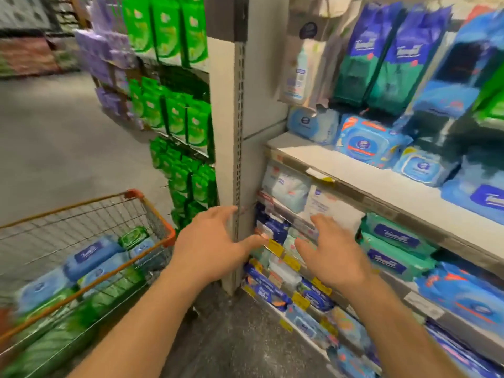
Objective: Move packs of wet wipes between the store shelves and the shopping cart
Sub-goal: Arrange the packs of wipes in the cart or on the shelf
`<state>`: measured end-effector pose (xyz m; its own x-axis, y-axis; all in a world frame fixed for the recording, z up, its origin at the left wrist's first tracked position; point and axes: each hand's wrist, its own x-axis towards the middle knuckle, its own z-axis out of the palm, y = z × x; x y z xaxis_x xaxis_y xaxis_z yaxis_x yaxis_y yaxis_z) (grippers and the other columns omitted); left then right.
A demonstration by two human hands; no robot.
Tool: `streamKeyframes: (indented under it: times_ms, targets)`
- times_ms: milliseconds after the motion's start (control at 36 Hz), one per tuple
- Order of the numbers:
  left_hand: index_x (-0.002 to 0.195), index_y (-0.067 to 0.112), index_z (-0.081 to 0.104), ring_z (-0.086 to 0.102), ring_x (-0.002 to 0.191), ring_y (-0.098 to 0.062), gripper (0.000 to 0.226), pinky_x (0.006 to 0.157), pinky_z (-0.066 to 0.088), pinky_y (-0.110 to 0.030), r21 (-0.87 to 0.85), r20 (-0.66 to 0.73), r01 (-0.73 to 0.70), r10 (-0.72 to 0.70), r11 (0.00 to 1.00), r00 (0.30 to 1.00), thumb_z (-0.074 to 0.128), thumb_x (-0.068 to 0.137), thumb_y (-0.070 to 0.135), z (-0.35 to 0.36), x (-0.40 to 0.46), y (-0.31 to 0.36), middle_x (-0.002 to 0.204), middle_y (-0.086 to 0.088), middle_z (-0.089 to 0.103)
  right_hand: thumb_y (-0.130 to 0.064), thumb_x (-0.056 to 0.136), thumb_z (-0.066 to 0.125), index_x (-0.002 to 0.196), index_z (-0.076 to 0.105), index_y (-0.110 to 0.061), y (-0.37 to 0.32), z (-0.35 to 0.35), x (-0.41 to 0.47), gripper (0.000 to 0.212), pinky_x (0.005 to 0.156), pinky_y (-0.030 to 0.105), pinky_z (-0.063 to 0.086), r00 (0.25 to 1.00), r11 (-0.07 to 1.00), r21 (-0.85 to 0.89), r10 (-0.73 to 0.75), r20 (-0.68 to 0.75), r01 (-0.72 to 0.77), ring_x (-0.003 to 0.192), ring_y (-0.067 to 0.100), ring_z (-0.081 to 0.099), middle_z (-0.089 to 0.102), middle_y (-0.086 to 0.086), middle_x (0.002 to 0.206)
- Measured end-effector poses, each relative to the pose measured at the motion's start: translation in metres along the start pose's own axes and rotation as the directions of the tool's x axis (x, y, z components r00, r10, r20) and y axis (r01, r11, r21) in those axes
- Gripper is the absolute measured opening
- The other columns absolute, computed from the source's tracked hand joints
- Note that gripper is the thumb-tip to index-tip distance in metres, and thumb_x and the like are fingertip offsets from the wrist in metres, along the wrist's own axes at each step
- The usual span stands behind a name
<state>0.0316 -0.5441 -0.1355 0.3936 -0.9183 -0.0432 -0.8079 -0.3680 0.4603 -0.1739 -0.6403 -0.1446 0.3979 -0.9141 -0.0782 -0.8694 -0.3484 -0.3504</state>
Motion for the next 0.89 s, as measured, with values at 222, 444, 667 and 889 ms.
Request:
streamKeyframes:
  times_ms: [222,444,667,889]
  targets:
    - [0.151,0.039,0.038,0.042,0.141,-0.017,0.083,0.112,0.042,-0.044,-0.131,-0.069,0.231,-0.241,0.964,0.968,0.057,0.080,0.077,-0.045,-0.031,-0.132,0.157,0.010,0.041,-0.050,0.097,0.055,0.147,0.042,-0.015,-0.132,0.055,0.030,0.062,0.111,0.043,0.040,0.967,0.973,-0.040,-0.219,0.131,0.225,0.133,0.028,0.047,0.048,0.007,0.147]
    - [0.141,0.041,0.048,0.057,0.123,-0.020,0.082,0.102,0.049,-0.044,-0.241,-0.108,0.476,-0.511,0.846,0.853,0.050,0.071,0.084,-0.091,-0.078,-0.287,0.143,0.009,0.054,-0.051,0.098,0.054,0.154,0.033,-0.017,-0.279,0.129,0.044,0.069,0.116,0.038,0.034,0.880,0.900,-0.089,-0.392,0.268,0.428,0.142,0.029,0.041,0.039,0.006,0.158]
    - [0.098,0.030,0.058,0.057,0.092,-0.012,0.023,0.079,0.047,-0.031,-0.321,-0.118,0.552,-0.611,0.770,0.783,0.069,0.091,0.049,-0.124,-0.104,-0.383,0.101,0.019,0.057,-0.051,0.098,0.055,0.153,0.036,-0.019,-0.385,0.190,0.047,0.067,0.115,0.041,0.037,0.782,0.829,-0.006,-0.524,0.338,0.559,0.140,0.028,0.044,0.041,0.005,0.157]
    - [0.151,0.031,0.043,0.054,0.129,-0.020,0.076,0.107,0.046,-0.041,-0.400,-0.089,0.623,-0.705,0.673,0.704,0.067,0.086,0.062,-0.125,-0.086,-0.436,0.150,0.002,0.050,-0.048,0.098,0.056,0.156,0.033,-0.020,-0.433,0.224,0.081,0.068,0.115,0.036,0.034,0.725,0.804,0.049,-0.558,0.403,0.592,0.145,0.023,0.037,0.036,0.001,0.161]
